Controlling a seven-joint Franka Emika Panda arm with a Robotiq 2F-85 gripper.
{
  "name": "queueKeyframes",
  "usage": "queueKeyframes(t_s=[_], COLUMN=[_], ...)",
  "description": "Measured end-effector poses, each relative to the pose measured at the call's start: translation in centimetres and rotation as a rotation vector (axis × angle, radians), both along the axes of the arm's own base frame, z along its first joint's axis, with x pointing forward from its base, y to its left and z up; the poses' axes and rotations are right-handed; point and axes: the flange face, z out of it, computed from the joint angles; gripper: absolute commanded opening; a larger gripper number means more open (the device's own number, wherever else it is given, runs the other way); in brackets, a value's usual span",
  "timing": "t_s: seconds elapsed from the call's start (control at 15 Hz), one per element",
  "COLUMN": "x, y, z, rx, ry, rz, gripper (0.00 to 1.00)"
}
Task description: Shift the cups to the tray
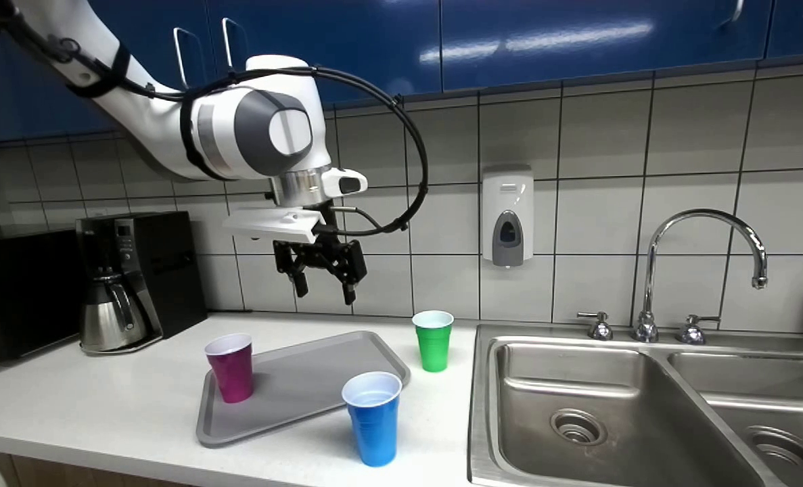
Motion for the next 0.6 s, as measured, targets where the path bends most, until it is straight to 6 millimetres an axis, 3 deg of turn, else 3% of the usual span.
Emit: queueKeyframes(t_s=[0.6], x=[-1.9], y=[-2.7], z=[-2.4], rx=[0.012], ry=[0.05], rz=[-0.062], gripper=[1.0])
